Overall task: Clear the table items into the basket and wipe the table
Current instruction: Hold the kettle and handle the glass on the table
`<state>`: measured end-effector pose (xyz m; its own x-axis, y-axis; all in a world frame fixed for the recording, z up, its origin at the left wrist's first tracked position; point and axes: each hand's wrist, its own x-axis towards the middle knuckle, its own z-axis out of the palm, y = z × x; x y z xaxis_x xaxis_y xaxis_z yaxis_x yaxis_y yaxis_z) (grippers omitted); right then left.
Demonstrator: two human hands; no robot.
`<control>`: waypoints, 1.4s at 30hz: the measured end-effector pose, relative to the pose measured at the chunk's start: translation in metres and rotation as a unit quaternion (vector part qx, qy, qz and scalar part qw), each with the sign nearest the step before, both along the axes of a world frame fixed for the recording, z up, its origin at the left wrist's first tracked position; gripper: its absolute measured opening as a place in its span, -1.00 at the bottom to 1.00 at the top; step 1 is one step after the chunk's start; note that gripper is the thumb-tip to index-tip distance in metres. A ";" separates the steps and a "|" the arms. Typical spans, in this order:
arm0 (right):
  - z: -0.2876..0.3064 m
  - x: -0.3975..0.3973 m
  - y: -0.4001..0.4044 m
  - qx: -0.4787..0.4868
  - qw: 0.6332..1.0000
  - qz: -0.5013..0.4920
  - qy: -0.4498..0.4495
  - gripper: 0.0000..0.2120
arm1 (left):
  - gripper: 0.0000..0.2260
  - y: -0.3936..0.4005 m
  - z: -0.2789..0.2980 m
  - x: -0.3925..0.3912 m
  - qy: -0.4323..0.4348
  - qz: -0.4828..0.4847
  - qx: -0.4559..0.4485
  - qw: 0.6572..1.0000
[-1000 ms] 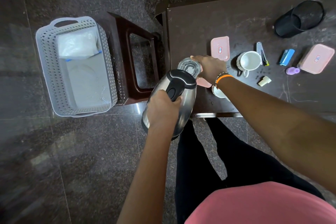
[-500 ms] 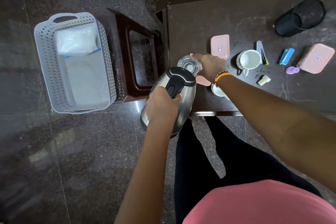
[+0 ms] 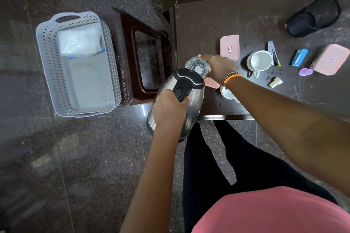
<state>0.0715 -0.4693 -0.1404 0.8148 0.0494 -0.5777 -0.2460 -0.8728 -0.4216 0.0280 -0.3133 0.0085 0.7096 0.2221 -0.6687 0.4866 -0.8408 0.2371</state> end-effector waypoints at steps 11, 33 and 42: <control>-0.001 0.000 0.000 -0.002 1.000 0.002 -0.003 -0.53 | -0.73 0.001 -0.004 0.003 -0.008 -0.025 0.011 1.000; -0.004 -0.001 -0.002 0.002 1.000 0.008 -0.004 -0.53 | -0.71 -0.003 -0.005 0.004 -0.008 -0.033 0.018 0.999; -0.004 -0.001 -0.003 0.008 1.000 0.005 -0.003 -0.53 | -0.71 -0.007 -0.006 0.005 -0.011 -0.043 0.026 0.999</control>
